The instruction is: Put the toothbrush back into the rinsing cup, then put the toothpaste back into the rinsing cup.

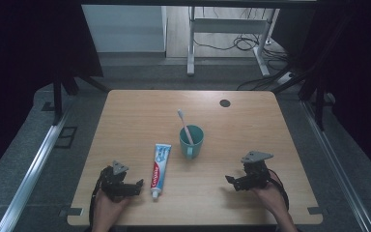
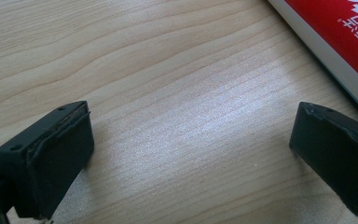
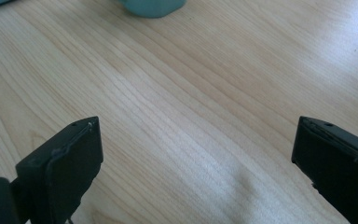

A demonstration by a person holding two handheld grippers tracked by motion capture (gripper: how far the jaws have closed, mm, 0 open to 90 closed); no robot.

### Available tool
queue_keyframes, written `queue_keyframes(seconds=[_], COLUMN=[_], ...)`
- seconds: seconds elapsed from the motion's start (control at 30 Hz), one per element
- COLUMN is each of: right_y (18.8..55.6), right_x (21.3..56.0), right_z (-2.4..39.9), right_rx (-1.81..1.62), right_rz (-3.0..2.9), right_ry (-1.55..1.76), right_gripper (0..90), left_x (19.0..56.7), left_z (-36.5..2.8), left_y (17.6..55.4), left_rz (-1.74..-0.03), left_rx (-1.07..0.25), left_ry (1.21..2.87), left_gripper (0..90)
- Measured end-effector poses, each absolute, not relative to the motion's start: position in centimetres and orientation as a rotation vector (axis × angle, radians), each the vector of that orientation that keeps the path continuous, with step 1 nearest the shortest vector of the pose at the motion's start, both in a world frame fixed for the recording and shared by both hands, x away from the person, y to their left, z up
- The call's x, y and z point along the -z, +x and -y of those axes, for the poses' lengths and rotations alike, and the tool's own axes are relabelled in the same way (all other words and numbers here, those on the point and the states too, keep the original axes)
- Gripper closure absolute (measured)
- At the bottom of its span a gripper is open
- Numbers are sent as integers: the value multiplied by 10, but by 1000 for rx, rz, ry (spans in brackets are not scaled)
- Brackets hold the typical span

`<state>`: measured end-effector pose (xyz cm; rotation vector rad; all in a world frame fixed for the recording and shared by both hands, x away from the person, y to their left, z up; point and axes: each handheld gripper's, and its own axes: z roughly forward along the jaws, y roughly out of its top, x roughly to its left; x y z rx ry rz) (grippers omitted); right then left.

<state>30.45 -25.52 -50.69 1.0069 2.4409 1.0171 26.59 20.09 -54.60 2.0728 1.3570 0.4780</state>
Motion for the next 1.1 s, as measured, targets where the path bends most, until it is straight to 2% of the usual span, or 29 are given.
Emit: queue_keyframes(seconds=[0.6,1.1], right_y=[297,296], right_x=[542,543], right_z=[271,272], right_rx=[-999,-1010], right_rz=[-2427,-2417], right_ry=[1070,1072], right_gripper=[23,39], left_x=[546,546], left_z=[-201,-202], left_y=[266,266], left_rz=[-1357,-1342], left_rx=[-478,-472], left_ry=[2073,2085], left_gripper=[0,0])
